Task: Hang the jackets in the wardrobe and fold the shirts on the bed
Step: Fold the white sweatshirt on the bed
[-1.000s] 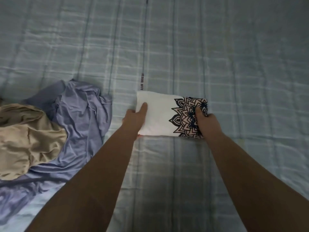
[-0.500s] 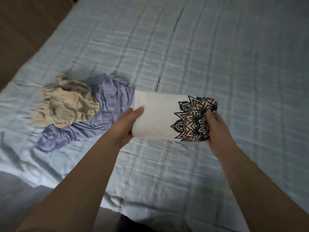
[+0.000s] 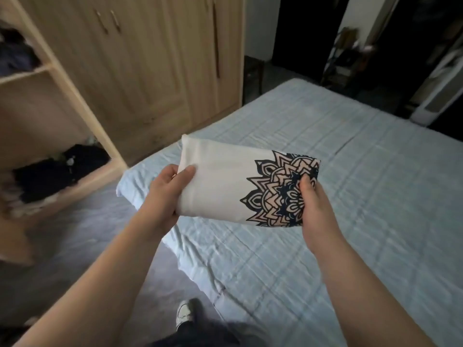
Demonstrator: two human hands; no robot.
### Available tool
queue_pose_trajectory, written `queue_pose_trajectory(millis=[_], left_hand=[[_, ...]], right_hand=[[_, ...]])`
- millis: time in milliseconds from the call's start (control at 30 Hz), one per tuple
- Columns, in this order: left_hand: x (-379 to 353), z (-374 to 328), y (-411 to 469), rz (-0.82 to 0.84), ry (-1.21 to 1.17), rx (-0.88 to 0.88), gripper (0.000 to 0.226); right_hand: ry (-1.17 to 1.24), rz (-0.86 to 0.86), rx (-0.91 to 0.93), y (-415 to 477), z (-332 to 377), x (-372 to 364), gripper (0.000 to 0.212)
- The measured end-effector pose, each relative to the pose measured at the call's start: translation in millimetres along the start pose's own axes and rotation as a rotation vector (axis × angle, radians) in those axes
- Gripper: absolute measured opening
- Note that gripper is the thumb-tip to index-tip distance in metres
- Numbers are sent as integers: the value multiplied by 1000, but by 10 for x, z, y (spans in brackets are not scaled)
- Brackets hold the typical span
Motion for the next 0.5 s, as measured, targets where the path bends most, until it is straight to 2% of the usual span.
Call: queue_pose_trajectory(millis=[133, 267, 367, 500], left_hand=[[718, -496, -260, -169, -44, -124, 74], [1613, -950, -504, -353, -80, -235, 45], [2472, -1268, -728, -509, -87, -313, 39], [3605, -1682, -959, -711, -108, -412, 30]], right_hand=[[-65, 124, 72, -33, 260, -848, 33], [-128, 265, 117, 5, 410, -2014, 31], [-158, 385, 165, -76, 462, -3111, 40], [-107, 541, 190, -292, 539, -4512, 20]])
Point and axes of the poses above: each hand's wrist, its own y-axis towards the middle knuckle, its own x-axis out of the back of the hand, z = x × y, the point moved 4 cm from there along y, towards the middle knuckle, and after that the axes turned 1 degree about -y, right-handed, at the moved point
